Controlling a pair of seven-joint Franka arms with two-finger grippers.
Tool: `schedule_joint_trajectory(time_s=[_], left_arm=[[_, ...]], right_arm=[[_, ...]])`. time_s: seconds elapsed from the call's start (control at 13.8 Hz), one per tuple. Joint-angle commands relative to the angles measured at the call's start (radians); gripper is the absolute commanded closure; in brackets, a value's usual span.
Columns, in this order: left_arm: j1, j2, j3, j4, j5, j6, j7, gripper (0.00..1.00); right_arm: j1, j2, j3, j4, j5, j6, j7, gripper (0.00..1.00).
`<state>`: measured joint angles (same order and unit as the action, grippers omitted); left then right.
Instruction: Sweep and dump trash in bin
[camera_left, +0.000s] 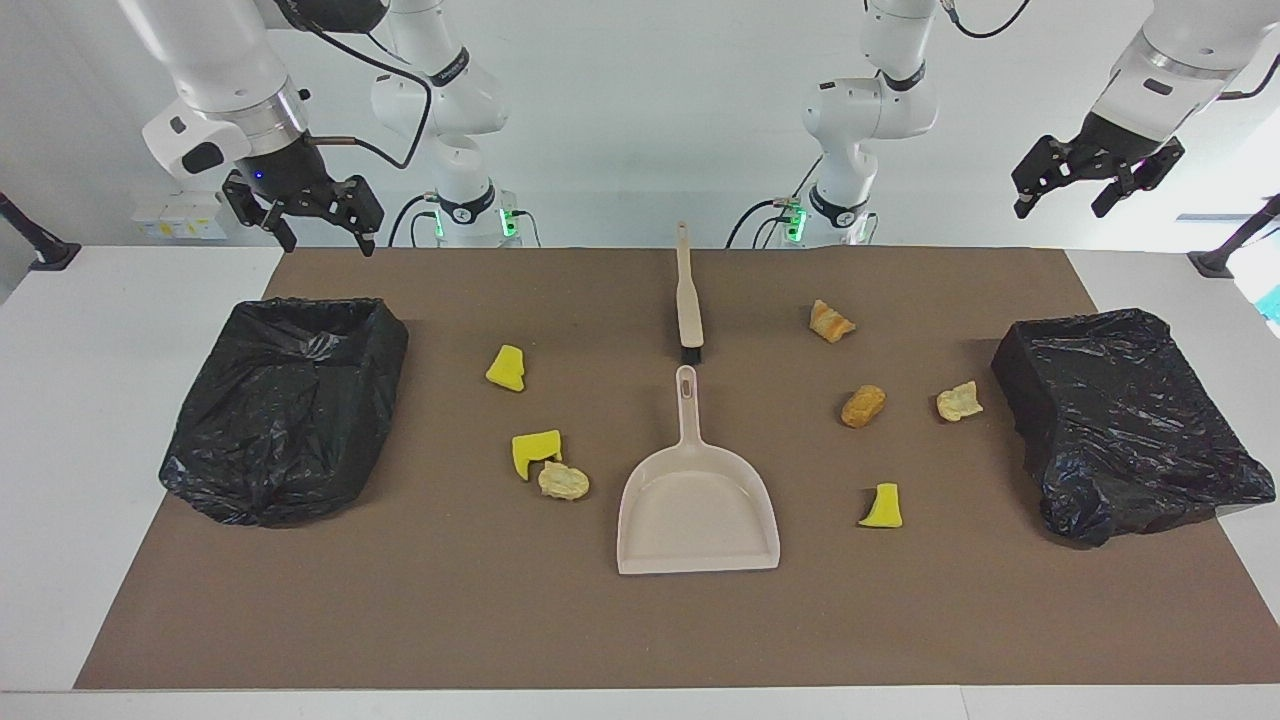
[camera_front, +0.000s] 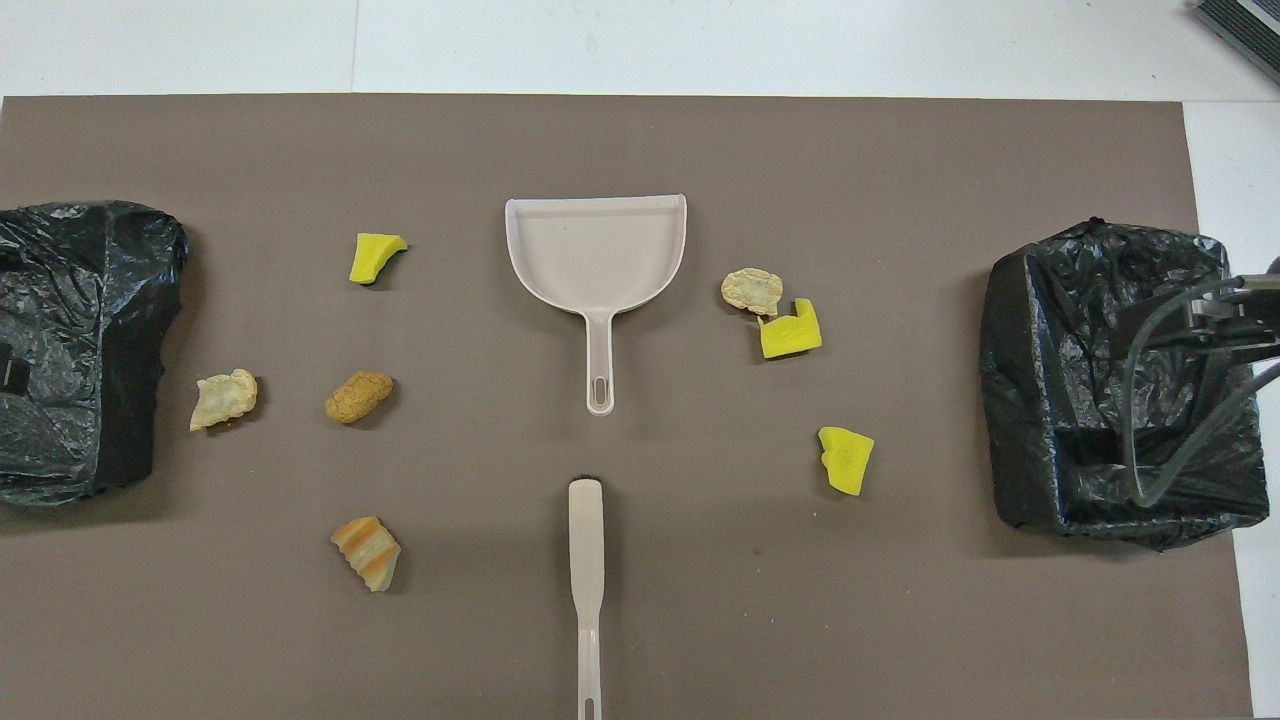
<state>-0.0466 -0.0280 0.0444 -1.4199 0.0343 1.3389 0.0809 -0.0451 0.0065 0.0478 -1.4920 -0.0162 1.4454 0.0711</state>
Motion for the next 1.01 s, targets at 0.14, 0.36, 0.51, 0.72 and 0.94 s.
schedule_joint_trajectory(time_s=[0.14, 0.36, 0.51, 0.72, 0.94], left_arm=[[-0.006, -0.012, -0.008, -0.017, -0.005, 0.025, 0.005, 0.0], [-0.01, -0.012, -0.009, -0.017, -0.007, 0.026, 0.003, 0.0], [-0.012, -0.012, -0.011, -0.019, -0.025, 0.026, -0.006, 0.0], [-0.013, -0.02, -0.014, -0.033, -0.051, 0.028, -0.032, 0.0], [-0.013, -0.038, -0.066, -0.063, -0.051, 0.023, -0.128, 0.0]], right_arm=[[0.008, -0.06, 0.006, -0.091, 0.015, 0.062, -0.016, 0.0], [0.008, -0.066, 0.01, -0.119, 0.018, 0.092, -0.016, 0.0], [0.008, -0.066, 0.012, -0.119, 0.018, 0.092, -0.016, 0.0], [0.008, -0.066, 0.015, -0.12, 0.019, 0.092, -0.016, 0.0], [0.01, -0.066, 0.017, -0.12, 0.018, 0.092, -0.016, 0.0]])
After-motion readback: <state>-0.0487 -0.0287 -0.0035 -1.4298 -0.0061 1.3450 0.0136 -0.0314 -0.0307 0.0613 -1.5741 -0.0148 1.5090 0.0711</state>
